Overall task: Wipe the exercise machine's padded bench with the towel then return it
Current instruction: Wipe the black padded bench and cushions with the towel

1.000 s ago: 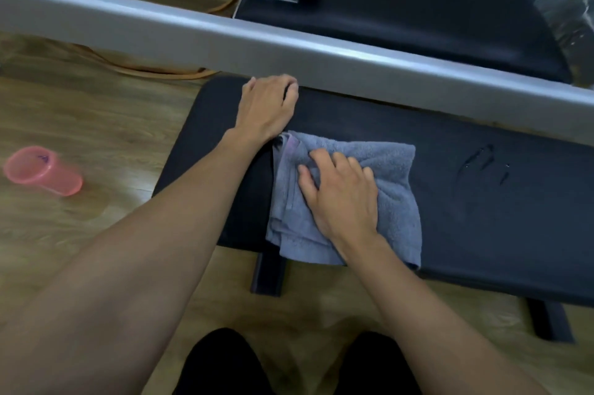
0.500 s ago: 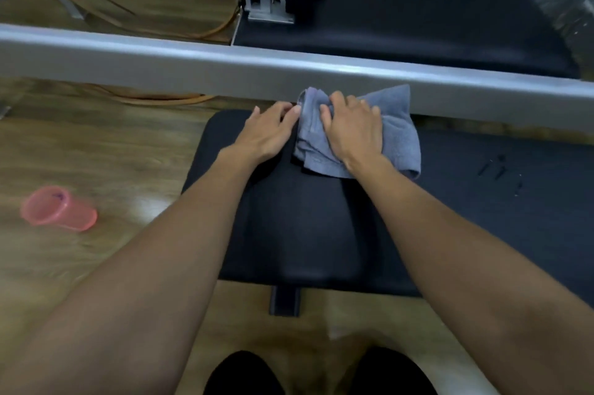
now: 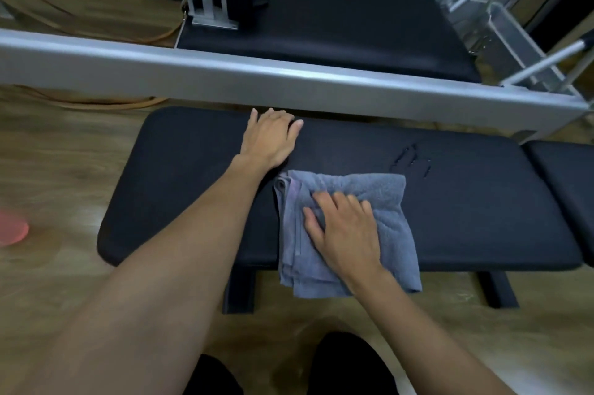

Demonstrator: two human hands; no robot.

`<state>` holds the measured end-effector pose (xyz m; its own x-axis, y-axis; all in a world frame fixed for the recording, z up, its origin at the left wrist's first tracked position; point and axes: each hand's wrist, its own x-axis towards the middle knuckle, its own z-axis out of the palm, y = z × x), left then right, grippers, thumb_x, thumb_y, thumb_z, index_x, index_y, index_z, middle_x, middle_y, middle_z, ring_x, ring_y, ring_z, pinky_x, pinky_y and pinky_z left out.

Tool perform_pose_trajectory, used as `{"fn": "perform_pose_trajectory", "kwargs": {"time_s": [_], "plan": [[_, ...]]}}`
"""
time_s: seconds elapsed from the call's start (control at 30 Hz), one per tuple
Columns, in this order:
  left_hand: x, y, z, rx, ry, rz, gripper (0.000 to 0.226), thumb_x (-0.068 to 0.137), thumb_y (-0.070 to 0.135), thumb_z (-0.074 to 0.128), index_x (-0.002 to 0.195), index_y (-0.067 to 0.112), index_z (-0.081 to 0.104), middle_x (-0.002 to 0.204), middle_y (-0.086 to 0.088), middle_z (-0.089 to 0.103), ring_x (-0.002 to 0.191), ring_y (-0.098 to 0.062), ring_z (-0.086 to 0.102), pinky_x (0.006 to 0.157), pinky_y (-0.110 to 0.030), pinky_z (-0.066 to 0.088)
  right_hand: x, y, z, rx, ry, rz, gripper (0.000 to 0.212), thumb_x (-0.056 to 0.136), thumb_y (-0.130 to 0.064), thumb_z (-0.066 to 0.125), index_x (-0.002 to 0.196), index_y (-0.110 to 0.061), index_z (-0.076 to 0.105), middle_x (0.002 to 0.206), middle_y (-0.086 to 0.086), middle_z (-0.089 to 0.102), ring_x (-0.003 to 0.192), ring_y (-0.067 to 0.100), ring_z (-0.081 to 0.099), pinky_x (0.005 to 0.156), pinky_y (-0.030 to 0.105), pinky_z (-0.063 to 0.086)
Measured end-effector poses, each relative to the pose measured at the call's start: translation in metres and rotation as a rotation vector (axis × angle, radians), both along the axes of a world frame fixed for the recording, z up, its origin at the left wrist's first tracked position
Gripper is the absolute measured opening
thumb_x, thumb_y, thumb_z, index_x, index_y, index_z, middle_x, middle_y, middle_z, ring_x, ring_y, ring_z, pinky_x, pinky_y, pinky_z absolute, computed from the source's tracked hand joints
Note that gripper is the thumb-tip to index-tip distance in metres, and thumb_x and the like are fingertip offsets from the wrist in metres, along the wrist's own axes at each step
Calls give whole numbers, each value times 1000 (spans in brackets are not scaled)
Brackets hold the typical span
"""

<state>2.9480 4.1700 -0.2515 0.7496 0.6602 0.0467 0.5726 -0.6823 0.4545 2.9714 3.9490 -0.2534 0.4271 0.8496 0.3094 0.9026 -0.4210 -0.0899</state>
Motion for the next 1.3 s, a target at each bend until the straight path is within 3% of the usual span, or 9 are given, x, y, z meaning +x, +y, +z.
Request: {"fn": "perform_pose_trajectory", "kwargs": {"time_s": [0.1, 0.23, 0.33, 0.5, 0.6, 0.9, 1.07, 1.2, 1.3], "plan": [[14, 2, -2, -65, -130, 16, 49, 104, 38, 28, 107, 9, 67, 115, -13, 67, 129, -32, 48, 117, -42, 20, 21, 23, 0, 31, 16, 4, 31, 93, -42, 42, 97, -18, 62, 78, 3, 64, 71, 26, 58, 66, 40, 42], [20, 11, 5, -191, -204, 132, 57, 103, 44, 26, 100, 12, 73, 103, -11, 71, 101, -30, 62, 88, -38, 44, 67, 73, -2, 66, 16, -6, 29, 93, -41, 42, 94, -17, 60, 78, 6, 66, 72, 28, 61, 67, 40, 42], [18, 18, 1, -214, -218, 114, 49, 104, 41, 25, 98, 15, 66, 103, -10, 70, 97, -30, 61, 74, -34, 38, 113, 128, -6, 51, 15, -38, 31, 96, -40, 41, 97, -15, 59, 87, 12, 68, 81, 35, 63, 71, 43, 42], [16, 31, -8, -273, -133, 84, 51, 102, 49, 28, 142, 23, 44, 145, -4, 51, 137, -27, 40, 99, -28, 30, 146, 172, -6, -30, 2, -127, 38, 100, -40, 33, 104, -12, 58, 97, 15, 68, 88, 36, 61, 76, 43, 40], [16, 27, -5, -307, -6, 48, 58, 100, 56, 26, 148, 25, 35, 153, -4, 39, 147, -33, 20, 112, -39, 24, 122, 138, -3, 10, 0, -139, 36, 100, -40, 35, 107, -13, 58, 98, 16, 68, 90, 36, 60, 78, 44, 38], [36, -25, 18, -50, 324, -98, 70, 98, 59, 16, 152, 16, 26, 162, -8, 18, 149, -32, 11, 119, -53, 0, 63, -10, 5, -27, 32, -101, 33, 94, -41, 43, 105, -16, 62, 85, 9, 68, 77, 31, 61, 71, 42, 43], [59, -50, 17, 20, 254, -80, 63, 100, 54, 19, 145, 14, 40, 155, -10, 33, 145, -31, 22, 118, -55, 7, 59, -61, 2, 4, 14, -57, 29, 93, -40, 45, 96, -17, 63, 76, 5, 64, 68, 27, 58, 65, 39, 42], [64, -40, 5, 215, 99, -52, 55, 101, 49, 23, 123, 16, 60, 129, -10, 61, 126, -32, 50, 112, -54, 25, 72, -38, -3, 10, -1, -89, 28, 95, -41, 40, 92, -20, 58, 75, 2, 62, 69, 25, 57, 67, 40, 41], [65, -32, 7, 299, 35, 47, 56, 102, 48, 25, 100, 13, 69, 106, -17, 70, 99, -40, 62, 88, -45, 43, 96, -4, -5, 47, 21, -87, 29, 94, -40, 39, 93, -19, 59, 78, 4, 66, 71, 27, 60, 66, 39, 42]]}}
